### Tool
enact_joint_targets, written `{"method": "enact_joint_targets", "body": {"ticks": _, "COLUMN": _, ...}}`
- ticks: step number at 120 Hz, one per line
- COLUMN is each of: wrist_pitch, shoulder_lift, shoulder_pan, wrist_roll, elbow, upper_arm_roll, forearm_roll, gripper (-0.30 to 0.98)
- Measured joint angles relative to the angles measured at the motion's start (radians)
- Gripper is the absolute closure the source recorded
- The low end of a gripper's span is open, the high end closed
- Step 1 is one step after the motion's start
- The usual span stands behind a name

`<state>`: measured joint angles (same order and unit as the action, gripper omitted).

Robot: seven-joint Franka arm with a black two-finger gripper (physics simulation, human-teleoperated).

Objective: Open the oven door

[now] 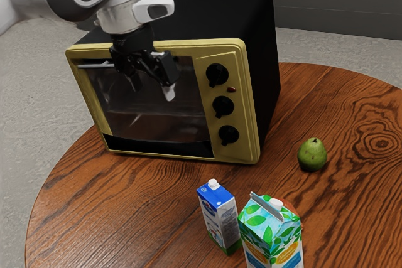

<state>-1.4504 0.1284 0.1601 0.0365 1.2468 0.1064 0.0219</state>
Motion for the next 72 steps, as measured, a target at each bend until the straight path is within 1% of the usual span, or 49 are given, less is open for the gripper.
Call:
{"method": "enact_joint_targets", "body": {"ticks": 18, "wrist_pitch": 0.033, "shoulder_lift": 0.003, "shoulder_pan": -0.005, "wrist_roll": 0.02, "elbow": -0.011, "upper_arm_roll": -0.001, "forearm_roll": -0.001, "gripper": 0.0}}
{"method": "enact_joint_targets", "body": {"ticks": 22, "wrist_pitch": 0.038, "shoulder_lift": -0.055, "shoulder_pan": -0.006, "wrist_roll": 0.043, "elbow": -0.041, "upper_arm_roll": -0.029, "forearm_roll": -0.027, "gripper": 0.0}}
{"method": "enact_joint_targets", "body": {"ticks": 27, "wrist_pitch": 0.031, "shoulder_lift": -0.138, "shoulder_pan": -0.005, "wrist_roll": 0.134, "elbow": -0.101, "upper_arm_roll": -0.088, "forearm_roll": -0.053, "gripper": 0.0}}
{"method": "enact_joint_targets", "body": {"ticks": 30, "wrist_pitch": 0.026, "shoulder_lift": -0.162, "shoulder_pan": 0.035, "wrist_roll": 0.198, "elbow": -0.121, "upper_arm_roll": -0.085, "forearm_roll": -0.038, "gripper": 0.0}}
{"method": "enact_joint_targets", "body": {"ticks": 36, "wrist_pitch": 0.017, "shoulder_lift": -0.181, "shoulder_pan": 0.109, "wrist_roll": 0.314, "elbow": -0.142, "upper_arm_roll": -0.077, "forearm_roll": 0.024, "gripper": 0.0}}
{"method": "enact_joint_targets", "body": {"ticks": 40, "wrist_pitch": 0.009, "shoulder_lift": -0.191, "shoulder_pan": 0.133, "wrist_roll": 0.385, "elbow": -0.135, "upper_arm_roll": -0.08, "forearm_roll": 0.04, "gripper": 0.0}}
{"method": "enact_joint_targets", "body": {"ticks": 42, "wrist_pitch": -0.004, "shoulder_lift": -0.205, "shoulder_pan": 0.127, "wrist_roll": 0.418, "elbow": -0.102, "upper_arm_roll": -0.092, "forearm_roll": 0.042, "gripper": 0.0}}
{"method": "enact_joint_targets", "body": {"ticks": 48, "wrist_pitch": -0.077, "shoulder_lift": -0.294, "shoulder_pan": 0.074, "wrist_roll": 0.513, "elbow": 0.076, "upper_arm_roll": -0.159, "forearm_roll": 0.022, "gripper": 0.0}}
{"method": "enact_joint_targets", "body": {"ticks": 58, "wrist_pitch": -0.228, "shoulder_lift": -0.391, "shoulder_pan": 0.055, "wrist_roll": 0.668, "elbow": 0.319, "upper_arm_roll": -0.217, "forearm_roll": -0.035, "gripper": 0.0}}
{"method": "enact_joint_targets", "body": {"ticks": 64, "wrist_pitch": -0.311, "shoulder_lift": -0.412, "shoulder_pan": 0.051, "wrist_roll": 0.759, "elbow": 0.389, "upper_arm_roll": -0.237, "forearm_roll": -0.073, "gripper": 0.0}}
{"method": "enact_joint_targets", "body": {"ticks": 72, "wrist_pitch": -0.401, "shoulder_lift": -0.401, "shoulder_pan": 0.048, "wrist_roll": 0.872, "elbow": 0.419, "upper_arm_roll": -0.252, "forearm_roll": -0.114, "gripper": 0.0}}
